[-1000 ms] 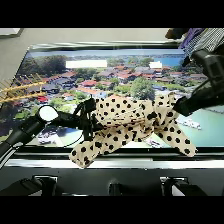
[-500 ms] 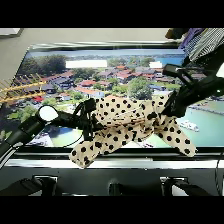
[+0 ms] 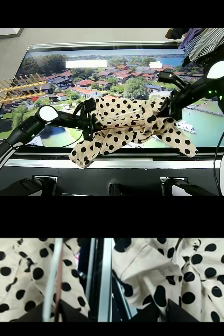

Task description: Fold the clothes and pants, and hang the long-sleeved shirts on hangers.

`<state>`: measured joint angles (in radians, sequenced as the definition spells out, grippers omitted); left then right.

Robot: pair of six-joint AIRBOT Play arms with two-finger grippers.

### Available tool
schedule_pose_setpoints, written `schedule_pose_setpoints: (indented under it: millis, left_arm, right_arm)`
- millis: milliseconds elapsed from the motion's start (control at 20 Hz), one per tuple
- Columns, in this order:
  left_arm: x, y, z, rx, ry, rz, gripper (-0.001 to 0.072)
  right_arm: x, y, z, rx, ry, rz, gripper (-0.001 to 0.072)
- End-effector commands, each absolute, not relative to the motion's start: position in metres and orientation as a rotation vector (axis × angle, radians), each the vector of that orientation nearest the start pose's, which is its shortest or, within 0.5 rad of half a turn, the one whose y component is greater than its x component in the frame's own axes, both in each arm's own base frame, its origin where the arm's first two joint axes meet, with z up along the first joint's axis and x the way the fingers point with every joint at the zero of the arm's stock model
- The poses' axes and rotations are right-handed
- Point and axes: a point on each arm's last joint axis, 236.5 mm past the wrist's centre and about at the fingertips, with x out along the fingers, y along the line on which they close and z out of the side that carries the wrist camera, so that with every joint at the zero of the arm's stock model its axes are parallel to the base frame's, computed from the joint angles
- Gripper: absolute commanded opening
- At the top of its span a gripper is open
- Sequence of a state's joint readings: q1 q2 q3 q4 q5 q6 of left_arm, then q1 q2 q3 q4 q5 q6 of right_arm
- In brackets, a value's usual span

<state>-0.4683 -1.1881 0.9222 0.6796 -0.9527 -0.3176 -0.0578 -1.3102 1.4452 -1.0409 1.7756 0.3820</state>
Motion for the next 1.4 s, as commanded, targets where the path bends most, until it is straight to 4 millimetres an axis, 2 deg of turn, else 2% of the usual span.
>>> schedule_pose_setpoints:
  millis: [0, 100, 150, 350, 400, 500, 550, 650, 750, 800, 1000, 1150, 1250, 1350]
  left_arm:
    - [0.277, -0.304, 0.041, 0.391, 0.669, -1.313, 0.0383]
    - [0.295, -0.300, 0.044, 0.270, 0.723, -1.195, 0.0587]
    - [0.305, -0.295, 0.046, 0.191, 0.755, -1.126, 0.0627]
    - [0.340, -0.255, 0.057, -0.111, 0.861, -0.882, 0.0629]
    - [0.348, -0.243, 0.060, -0.225, 0.899, -0.802, 0.0698]
    - [0.358, -0.225, 0.058, -0.461, 0.990, -0.648, 0.0720]
    - [0.359, -0.222, 0.054, -0.528, 1.019, -0.602, 0.0720]
    - [0.355, -0.228, 0.044, -0.602, 1.056, -0.552, 0.0720]
    - [0.348, -0.249, 0.035, -0.661, 1.092, -0.526, 0.0720]
    - [0.344, -0.267, 0.032, -0.679, 1.101, -0.527, 0.0720]
    - [0.331, -0.348, 0.024, -0.813, 1.134, -0.567, 0.0720]
    - [0.330, -0.402, 0.020, -0.794, 1.172, -0.641, 0.0720]
    - [0.337, -0.427, 0.017, -0.785, 1.180, -0.667, 0.0720]
    - [0.343, -0.442, 0.007, -0.799, 1.210, -0.662, 0.0716]
  right_arm:
    - [0.303, 0.094, 0.108, -0.567, 1.066, 1.241, 0.0024]
    - [0.304, 0.087, 0.116, -0.604, 1.056, 1.176, 0.0024]
    - [0.303, 0.082, 0.122, -0.623, 1.053, 1.137, 0.0023]
    - [0.294, 0.078, 0.144, -0.647, 1.015, 1.056, 0.0023]
    - [0.293, 0.076, 0.149, -0.652, 1.009, 1.032, 0.0023]
    - [0.292, 0.069, 0.155, -0.630, 1.025, 0.949, 0.0023]
    - [0.291, 0.067, 0.157, -0.610, 1.035, 0.915, 0.0023]
    - [0.290, 0.067, 0.159, -0.550, 1.059, 0.867, 0.0023]
    - [0.291, 0.067, 0.159, -0.486, 1.087, 0.818, 0.0023]
    - [0.291, 0.067, 0.159, -0.470, 1.094, 0.808, 0.0023]
    - [0.291, 0.064, 0.158, -0.429, 1.119, 0.766, 0.0024]
    - [0.295, 0.058, 0.157, -0.404, 1.135, 0.708, 0.0024]
    - [0.300, 0.054, 0.157, -0.366, 1.140, 0.649, 0.0024]
    - [0.304, 0.054, 0.158, -0.355, 1.130, 0.634, 0.0024]
